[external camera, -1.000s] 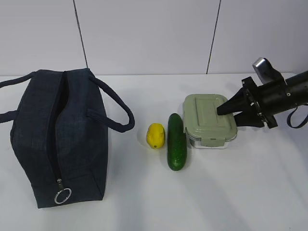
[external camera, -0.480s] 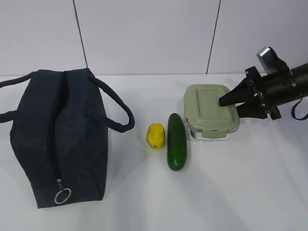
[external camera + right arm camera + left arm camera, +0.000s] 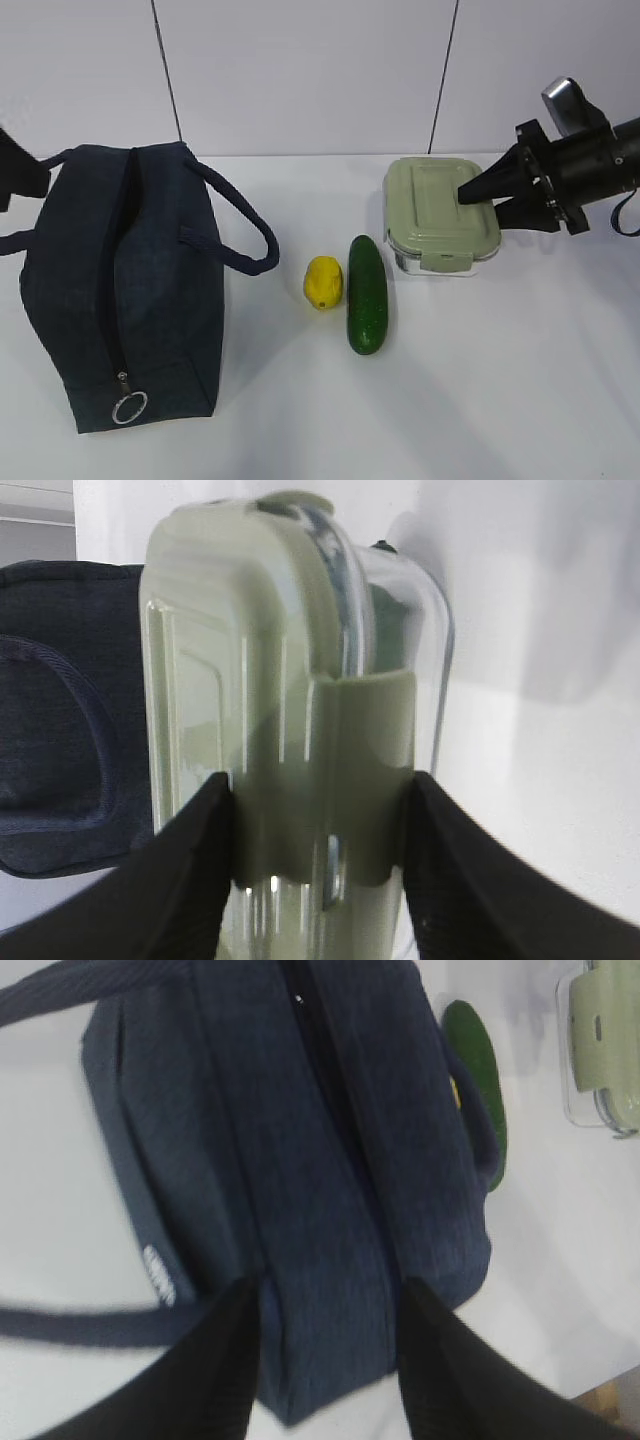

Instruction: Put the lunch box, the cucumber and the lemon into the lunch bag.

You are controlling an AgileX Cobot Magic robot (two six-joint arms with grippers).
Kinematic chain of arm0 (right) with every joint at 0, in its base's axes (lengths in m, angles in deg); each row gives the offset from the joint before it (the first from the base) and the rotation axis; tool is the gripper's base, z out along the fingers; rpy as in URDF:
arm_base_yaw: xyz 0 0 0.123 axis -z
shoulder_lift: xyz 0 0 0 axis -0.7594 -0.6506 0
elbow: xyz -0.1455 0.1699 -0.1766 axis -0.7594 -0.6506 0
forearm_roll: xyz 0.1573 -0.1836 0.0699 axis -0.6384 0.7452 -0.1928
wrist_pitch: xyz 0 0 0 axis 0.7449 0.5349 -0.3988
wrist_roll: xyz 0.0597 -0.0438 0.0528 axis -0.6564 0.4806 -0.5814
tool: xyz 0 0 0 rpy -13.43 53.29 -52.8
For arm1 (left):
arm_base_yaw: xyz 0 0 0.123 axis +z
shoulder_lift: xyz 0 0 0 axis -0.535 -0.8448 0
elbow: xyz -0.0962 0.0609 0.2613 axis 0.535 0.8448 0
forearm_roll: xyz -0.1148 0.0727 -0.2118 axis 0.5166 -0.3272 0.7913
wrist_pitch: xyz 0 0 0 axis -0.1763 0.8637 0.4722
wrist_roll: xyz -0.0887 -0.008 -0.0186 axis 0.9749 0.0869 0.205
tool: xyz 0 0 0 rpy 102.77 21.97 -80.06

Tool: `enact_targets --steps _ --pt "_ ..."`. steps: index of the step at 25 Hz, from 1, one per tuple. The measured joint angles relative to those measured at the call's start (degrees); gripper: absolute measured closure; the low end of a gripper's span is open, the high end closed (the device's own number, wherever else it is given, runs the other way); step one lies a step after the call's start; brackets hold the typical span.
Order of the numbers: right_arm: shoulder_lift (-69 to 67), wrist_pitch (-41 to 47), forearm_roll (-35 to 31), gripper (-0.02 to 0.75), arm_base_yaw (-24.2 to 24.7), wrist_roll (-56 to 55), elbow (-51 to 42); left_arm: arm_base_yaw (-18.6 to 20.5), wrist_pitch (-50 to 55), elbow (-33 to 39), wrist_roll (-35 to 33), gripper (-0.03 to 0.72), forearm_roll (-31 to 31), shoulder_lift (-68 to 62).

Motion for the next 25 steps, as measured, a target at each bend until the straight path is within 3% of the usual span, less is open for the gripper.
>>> enact_targets --steps 6,15,25 --pt "1.0 0.0 0.0 0.384 0.0 -0.8 0.0 0.0 -1.6 -4.7 -2.6 0.359 1.9 -9.7" --pt "1.4 0.1 0.0 0.384 -1.7 -1.2 0.0 3.4 -1.9 -5.6 -3.1 0.359 -2.5 -12.4" --pt "1.4 1.2 0.0 0.384 -6.9 -3.9 4.8 3.4 -1.2 -5.6 -7.3 0.359 6.4 -15.9"
